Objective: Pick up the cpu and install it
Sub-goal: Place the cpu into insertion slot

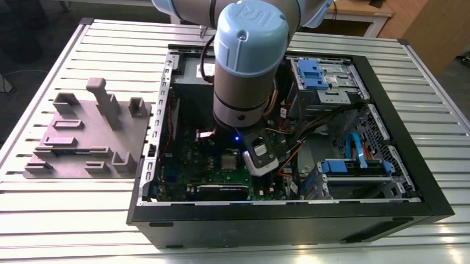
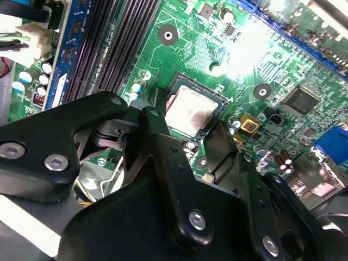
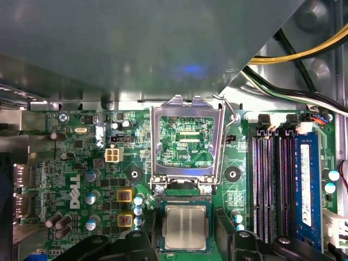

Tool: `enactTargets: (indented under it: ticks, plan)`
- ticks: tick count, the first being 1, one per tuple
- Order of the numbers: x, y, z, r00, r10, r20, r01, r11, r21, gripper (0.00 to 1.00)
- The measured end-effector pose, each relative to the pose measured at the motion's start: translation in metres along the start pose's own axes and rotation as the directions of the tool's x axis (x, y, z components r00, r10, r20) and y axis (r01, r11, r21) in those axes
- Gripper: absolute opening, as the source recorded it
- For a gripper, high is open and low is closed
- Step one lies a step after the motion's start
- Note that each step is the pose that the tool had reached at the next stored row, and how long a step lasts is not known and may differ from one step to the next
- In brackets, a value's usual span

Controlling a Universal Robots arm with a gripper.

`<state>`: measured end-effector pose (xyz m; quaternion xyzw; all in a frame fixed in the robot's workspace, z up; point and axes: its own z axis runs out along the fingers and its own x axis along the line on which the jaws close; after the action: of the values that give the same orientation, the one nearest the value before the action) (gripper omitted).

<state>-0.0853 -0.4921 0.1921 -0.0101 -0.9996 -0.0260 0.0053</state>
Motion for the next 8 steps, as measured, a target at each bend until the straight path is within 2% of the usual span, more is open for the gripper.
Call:
enactTargets:
  ticks: [8]
  plan:
    - [0.0000,-0.0016,0.0022,1.0000,-0.007,-0.0006,0.007,1.0000,0.0004,0.54]
